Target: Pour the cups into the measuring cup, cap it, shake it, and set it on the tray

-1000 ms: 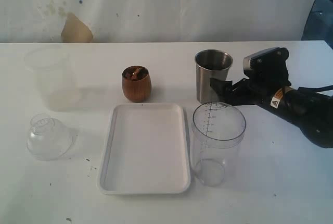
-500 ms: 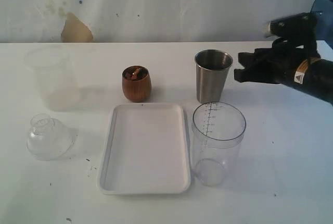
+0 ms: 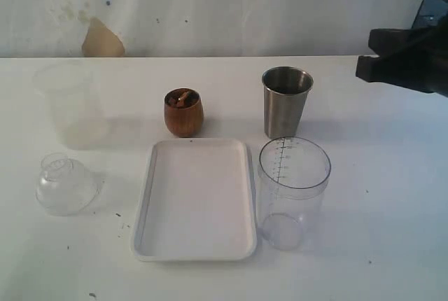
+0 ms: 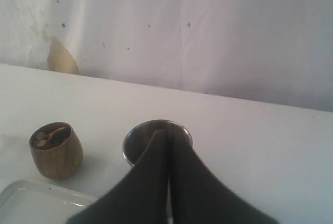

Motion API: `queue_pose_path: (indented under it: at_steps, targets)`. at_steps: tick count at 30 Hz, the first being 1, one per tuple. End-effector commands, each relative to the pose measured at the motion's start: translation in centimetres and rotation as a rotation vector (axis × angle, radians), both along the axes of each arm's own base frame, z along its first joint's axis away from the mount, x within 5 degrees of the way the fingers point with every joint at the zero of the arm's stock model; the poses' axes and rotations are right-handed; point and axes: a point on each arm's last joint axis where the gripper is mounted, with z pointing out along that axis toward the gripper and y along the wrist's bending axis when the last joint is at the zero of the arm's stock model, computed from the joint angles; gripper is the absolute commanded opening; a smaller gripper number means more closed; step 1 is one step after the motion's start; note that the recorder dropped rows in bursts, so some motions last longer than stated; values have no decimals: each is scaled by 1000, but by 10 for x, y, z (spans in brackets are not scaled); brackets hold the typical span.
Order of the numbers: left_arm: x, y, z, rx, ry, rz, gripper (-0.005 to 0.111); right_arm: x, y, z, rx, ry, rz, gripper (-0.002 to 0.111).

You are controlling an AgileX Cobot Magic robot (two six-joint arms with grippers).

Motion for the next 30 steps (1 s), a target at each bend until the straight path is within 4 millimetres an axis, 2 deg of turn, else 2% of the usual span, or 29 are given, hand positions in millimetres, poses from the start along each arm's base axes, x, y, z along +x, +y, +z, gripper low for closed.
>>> queue_pose_path:
  at_steps: [1, 7, 9, 11, 13, 14, 18, 20, 21, 22, 24, 26, 27, 28, 29, 30]
  targets:
    - [0, 0, -1, 2, -7, -5, 1, -8, -7, 1, 54, 51, -81, 0]
    - [0, 0, 0, 6, -16, -6, 1, -10, -8, 2, 54, 53, -94, 0]
    - [1, 0, 3, 76, -44, -18, 1, -10, -8, 2, 54, 53, -94, 0]
    - [2, 1, 10, 215, -119, -34, 1, -10, -8, 2, 54, 53, -94, 0]
    - [3, 0, 23, 231, -262, -30, 1, -10, -8, 2, 54, 53, -94, 0]
    - [1, 0, 40, 98, -453, -10, 1, -9, -8, 3, 58, 47, -88, 0]
    - [-8, -1, 64, 3, -742, -7, 1, -9, -7, 5, 61, 37, -81, 0]
    - [-11, -1, 70, -459, -821, -83, 1, -9, -9, 3, 53, 53, -97, 0]
    - [-12, -5, 73, -468, -838, -135, 1, -9, -9, 2, 49, 61, -106, 0]
    - [-6, -11, 75, -398, -783, -182, 1, -9, -10, 2, 48, 65, -110, 0]
    - [16, -22, 93, -362, -608, -284, 1, -9, -10, 2, 49, 65, -110, 0]
    - [35, -32, 107, -319, -531, -394, 2, -9, -10, 2, 49, 67, -112, 0]
    - [46, -38, 114, -293, -497, -462, 7, -9, -10, 2, 49, 67, -112, 0]
    - [69, -47, 124, -278, -449, -578, 23, -9, -10, 2, 49, 67, -112, 0]
    - [81, -51, 125, -277, -418, -634, 35, -9, -10, 2, 47, 70, -115, 0]
    - [104, -57, 122, -282, -356, -714, 60, -9, -11, 0, 43, 82, -127, 0]
